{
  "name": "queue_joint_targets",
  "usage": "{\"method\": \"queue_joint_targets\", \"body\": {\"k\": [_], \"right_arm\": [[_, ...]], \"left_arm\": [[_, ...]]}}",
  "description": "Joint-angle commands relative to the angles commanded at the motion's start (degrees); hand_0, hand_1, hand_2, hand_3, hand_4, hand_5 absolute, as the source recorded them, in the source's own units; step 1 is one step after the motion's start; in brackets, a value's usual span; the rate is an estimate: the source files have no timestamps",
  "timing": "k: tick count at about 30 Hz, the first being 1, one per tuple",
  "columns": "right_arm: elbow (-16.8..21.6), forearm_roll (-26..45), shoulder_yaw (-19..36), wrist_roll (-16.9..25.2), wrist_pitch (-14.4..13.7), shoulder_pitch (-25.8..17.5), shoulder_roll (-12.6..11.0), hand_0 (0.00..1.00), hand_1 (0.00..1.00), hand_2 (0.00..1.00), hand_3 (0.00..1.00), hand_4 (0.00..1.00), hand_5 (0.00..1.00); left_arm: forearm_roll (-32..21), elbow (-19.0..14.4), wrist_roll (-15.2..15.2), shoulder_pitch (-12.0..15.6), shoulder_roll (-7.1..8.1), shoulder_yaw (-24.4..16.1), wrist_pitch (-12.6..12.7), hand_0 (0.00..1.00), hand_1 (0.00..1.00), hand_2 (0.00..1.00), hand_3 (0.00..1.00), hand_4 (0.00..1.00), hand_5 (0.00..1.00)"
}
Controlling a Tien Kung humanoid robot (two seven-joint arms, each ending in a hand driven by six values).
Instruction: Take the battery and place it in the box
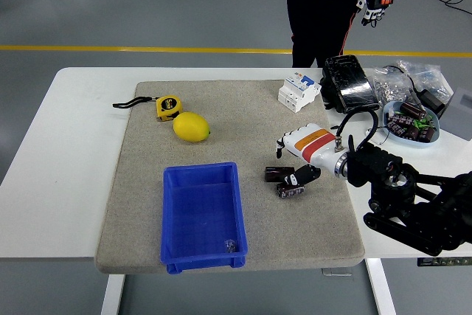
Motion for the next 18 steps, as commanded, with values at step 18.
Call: {"method": "queue_joint_targets", "body": {"k": [18], "right_arm": [[-3.2,-0.1,0.8,0.9,2.1,0.2,3.0,0.553,0.625,0.724,0.628,0.847,0.388]], "left_arm": [[0.5,-0.1,0.3,0.3,0.15,-0.3,-0.1,0.645,0.643,0.646,0.582,0.628,0.58]]}}
